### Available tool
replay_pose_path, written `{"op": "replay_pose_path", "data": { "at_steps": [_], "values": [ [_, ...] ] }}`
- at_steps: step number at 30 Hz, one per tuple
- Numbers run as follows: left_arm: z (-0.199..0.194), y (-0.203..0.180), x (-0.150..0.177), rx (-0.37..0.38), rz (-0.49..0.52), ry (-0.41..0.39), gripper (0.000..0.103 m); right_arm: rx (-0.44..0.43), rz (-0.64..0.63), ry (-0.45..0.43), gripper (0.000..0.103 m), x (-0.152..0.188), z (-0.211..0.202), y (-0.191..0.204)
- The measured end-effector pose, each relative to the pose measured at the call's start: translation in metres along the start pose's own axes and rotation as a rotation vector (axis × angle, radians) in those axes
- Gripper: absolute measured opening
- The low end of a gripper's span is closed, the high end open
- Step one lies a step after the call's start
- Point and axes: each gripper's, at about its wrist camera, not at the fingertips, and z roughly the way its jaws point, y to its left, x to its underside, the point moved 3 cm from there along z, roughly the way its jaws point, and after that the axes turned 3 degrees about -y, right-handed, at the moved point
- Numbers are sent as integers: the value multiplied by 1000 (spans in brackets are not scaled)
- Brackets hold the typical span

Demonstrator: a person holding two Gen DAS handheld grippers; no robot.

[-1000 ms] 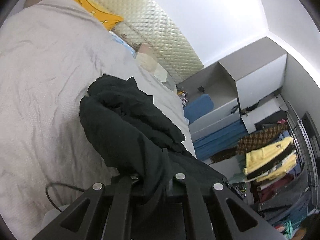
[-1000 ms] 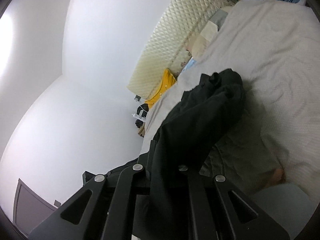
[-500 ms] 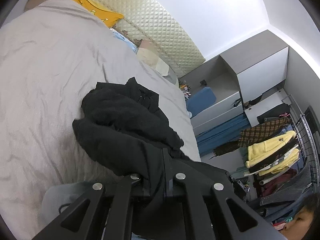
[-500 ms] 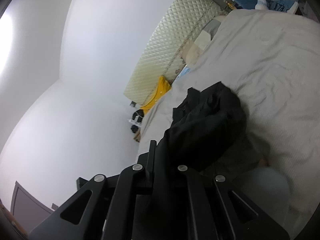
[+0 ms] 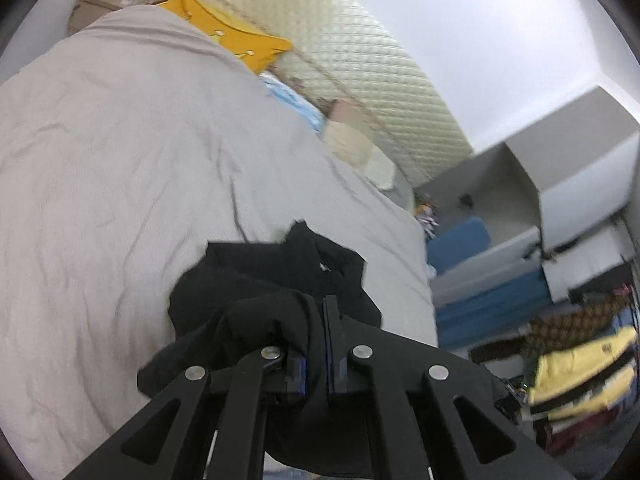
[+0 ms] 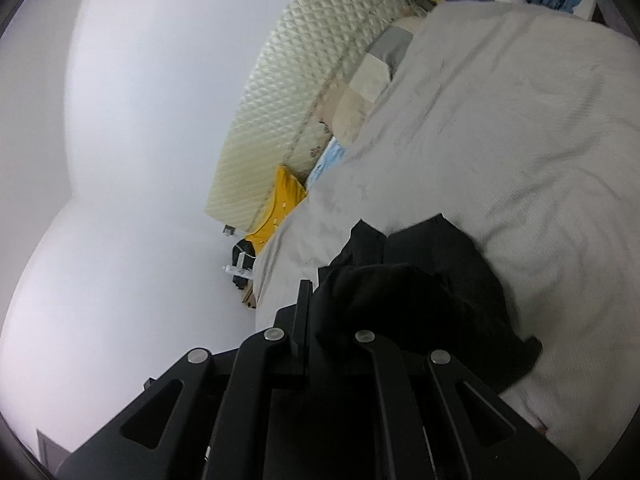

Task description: Fold large clothes

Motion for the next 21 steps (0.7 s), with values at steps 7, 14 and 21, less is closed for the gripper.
{"op": "replay_pose_path", "data": {
  "at_steps": [7, 14, 21],
  "values": [
    [80, 5, -37, -166, 9, 40, 7, 131, 43, 75, 6, -49, 82, -25],
    [182, 33, -53, -309, 14, 119, 8, 270, 115, 161, 7, -64, 169, -94],
    [258, 54, -53, -365, -15, 168, 9, 290, 149, 257, 5, -55, 228, -158]
  ]
}}
